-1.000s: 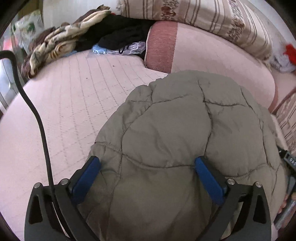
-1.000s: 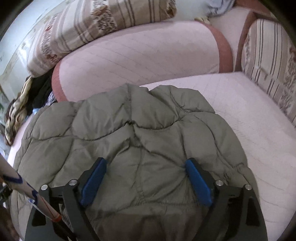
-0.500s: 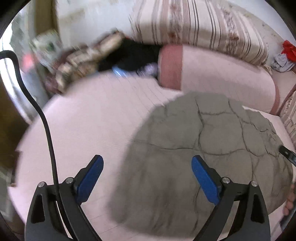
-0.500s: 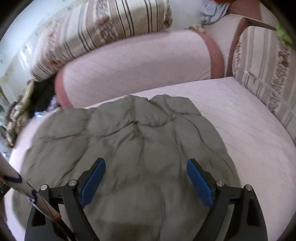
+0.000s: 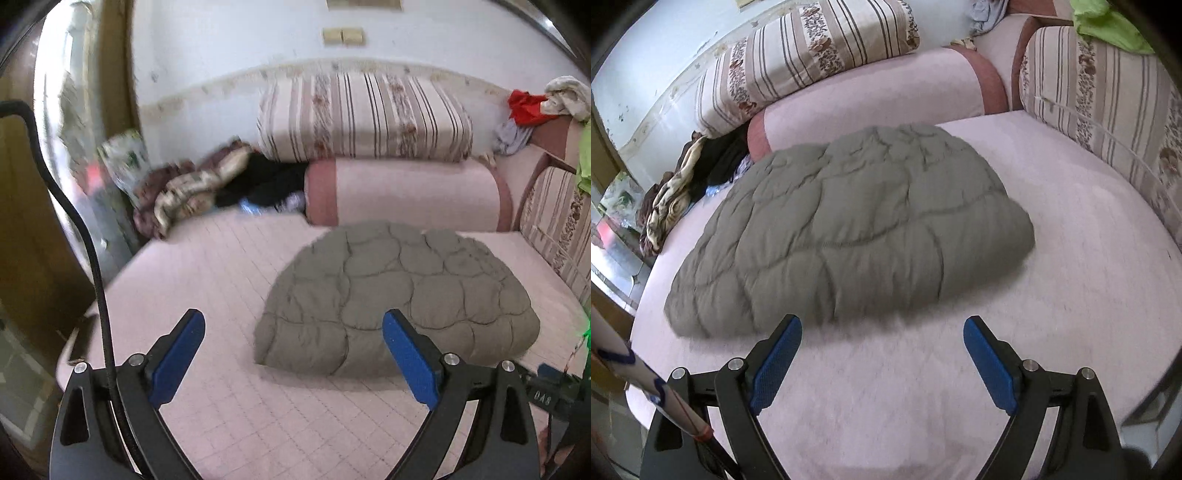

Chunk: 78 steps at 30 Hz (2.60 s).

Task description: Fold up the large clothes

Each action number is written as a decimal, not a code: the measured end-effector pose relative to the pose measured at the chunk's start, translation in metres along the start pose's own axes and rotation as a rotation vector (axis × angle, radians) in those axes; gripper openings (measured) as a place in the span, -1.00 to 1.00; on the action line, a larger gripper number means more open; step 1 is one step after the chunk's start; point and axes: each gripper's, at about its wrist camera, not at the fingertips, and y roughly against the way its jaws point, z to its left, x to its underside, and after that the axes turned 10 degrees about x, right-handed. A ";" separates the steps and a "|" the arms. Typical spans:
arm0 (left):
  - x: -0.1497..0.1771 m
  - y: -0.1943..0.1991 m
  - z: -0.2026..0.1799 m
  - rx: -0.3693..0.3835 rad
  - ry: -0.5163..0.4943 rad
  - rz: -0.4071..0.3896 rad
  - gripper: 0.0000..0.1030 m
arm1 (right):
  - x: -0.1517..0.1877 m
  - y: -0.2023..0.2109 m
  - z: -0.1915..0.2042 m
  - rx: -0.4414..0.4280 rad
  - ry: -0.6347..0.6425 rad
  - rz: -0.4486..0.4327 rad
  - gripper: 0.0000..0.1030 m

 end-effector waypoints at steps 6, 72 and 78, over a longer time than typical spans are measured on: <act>0.007 0.032 0.007 0.005 0.060 -0.053 0.92 | 0.020 0.032 0.005 0.029 0.039 -0.047 0.79; 0.085 -0.022 -0.017 0.046 0.064 0.314 0.92 | 0.068 0.036 0.047 0.194 0.282 -0.071 0.79; 0.095 -0.032 -0.019 0.055 0.060 0.334 0.92 | 0.066 0.032 0.045 0.203 0.276 -0.059 0.79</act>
